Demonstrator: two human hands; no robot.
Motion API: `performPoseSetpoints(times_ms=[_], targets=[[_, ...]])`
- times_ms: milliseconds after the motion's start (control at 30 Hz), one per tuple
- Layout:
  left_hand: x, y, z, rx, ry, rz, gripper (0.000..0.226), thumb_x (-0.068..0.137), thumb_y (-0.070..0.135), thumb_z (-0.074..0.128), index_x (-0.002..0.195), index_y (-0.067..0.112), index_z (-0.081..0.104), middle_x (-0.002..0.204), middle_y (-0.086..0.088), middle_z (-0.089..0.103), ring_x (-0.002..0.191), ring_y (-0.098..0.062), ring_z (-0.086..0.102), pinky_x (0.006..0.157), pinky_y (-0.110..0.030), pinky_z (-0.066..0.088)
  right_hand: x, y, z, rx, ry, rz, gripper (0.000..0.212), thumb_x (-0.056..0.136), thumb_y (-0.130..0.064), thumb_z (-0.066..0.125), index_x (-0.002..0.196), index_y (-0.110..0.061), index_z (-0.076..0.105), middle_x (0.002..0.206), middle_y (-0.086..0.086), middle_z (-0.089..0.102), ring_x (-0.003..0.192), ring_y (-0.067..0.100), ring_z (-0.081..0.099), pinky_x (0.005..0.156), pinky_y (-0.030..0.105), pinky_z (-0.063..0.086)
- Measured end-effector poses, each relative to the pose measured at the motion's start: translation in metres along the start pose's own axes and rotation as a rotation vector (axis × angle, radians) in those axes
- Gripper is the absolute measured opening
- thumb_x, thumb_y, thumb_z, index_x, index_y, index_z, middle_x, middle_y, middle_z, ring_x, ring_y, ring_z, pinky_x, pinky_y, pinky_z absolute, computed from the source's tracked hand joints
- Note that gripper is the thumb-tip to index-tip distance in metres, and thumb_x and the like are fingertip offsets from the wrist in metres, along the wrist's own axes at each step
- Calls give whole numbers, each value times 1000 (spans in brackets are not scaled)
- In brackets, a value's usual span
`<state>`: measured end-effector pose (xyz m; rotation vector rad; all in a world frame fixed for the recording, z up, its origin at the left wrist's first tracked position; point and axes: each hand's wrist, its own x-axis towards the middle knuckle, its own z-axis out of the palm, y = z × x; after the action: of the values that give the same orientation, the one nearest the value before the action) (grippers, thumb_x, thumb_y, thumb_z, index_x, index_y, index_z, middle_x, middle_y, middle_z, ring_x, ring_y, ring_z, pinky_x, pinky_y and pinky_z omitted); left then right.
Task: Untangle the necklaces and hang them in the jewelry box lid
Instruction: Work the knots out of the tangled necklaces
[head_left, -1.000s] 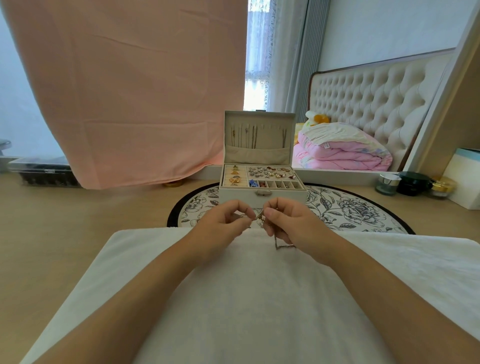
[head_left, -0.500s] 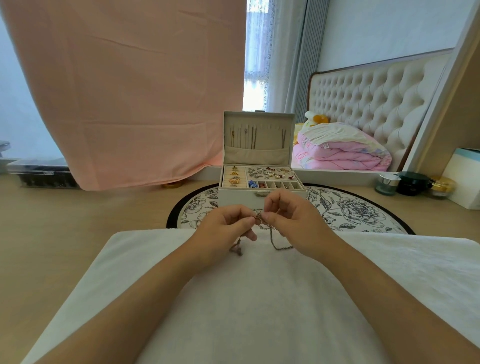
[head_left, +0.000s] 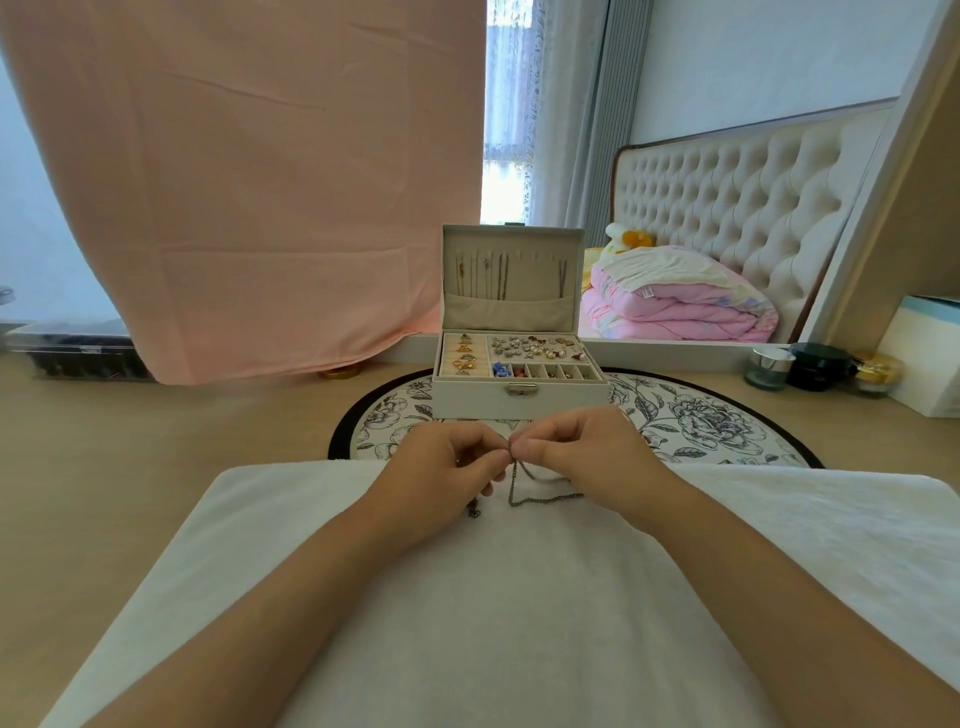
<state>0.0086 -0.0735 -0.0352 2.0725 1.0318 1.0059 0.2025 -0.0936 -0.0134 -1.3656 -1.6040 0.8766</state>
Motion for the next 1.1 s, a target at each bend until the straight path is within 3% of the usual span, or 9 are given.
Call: performPoseSetpoints(times_ms=[133,233,300,400,567,733,833,933,1100], targets=[[0,1,0,53,-11,22,12,95,21,67,88,31,73,76,13,72,68,-4,69,67,-20,56,-3,-2,-1,11,-32,39,3,81,-24,83,82,-23,81,91,0,78,94,13,72,92,30,55],[0,3,0,22,3,-2,15,96,20,66,88,32,72,74,13,71,66,-4,67,66,-19,54,-2,-3,-1,-19,-31,63,8,87,-29,77,82,-23,78,77,-5,74,70,-2,62,68,16,47],[1,3,1,-36,18,-44,15,97,18,64,90,29,72,70,11,68,65,-8,67,66,-23,57,-2,-4,-3,-30,-41,87,11,90,-31,73,83,-23,76,72,-9,67,56,-8,52,61,13,40],[0,3,0,-130,15,-93,14,98,14,60,91,20,71,69,6,66,61,-13,66,68,-37,62,-3,-6,-3,-44,-91,81,14,95,-30,66,91,-20,76,77,-5,66,59,-5,51,67,21,39],[0,8,0,-194,19,-116,13,97,12,63,89,15,72,75,-1,74,61,-20,68,62,-31,59,-5,-6,-1,-54,-76,61,20,96,-31,64,85,-20,77,70,-9,67,63,7,54,69,27,41],[-2,8,-4,-93,20,-65,8,94,18,69,91,20,76,77,5,75,59,-13,68,57,-20,52,-8,-9,1,9,-31,50,13,84,-33,78,83,-20,81,59,-6,62,52,4,47,51,14,38],[-2,8,-7,-11,-4,-35,6,92,21,71,92,23,76,77,8,75,60,-13,68,58,-23,56,-6,-7,2,13,-22,62,6,82,-28,81,84,-22,81,55,-9,60,53,6,49,52,15,41],[0,8,-7,21,16,-29,6,91,27,71,88,27,76,76,8,74,56,-10,59,57,-32,54,-5,-5,3,8,2,54,5,84,-28,80,85,-24,81,55,-4,60,52,7,51,55,21,41],[3,12,-4,-100,10,-129,12,96,27,65,91,28,75,78,6,75,50,-3,44,55,-26,39,-5,-3,3,89,21,33,9,77,-23,86,81,-21,78,64,8,64,60,17,54,65,36,42]])
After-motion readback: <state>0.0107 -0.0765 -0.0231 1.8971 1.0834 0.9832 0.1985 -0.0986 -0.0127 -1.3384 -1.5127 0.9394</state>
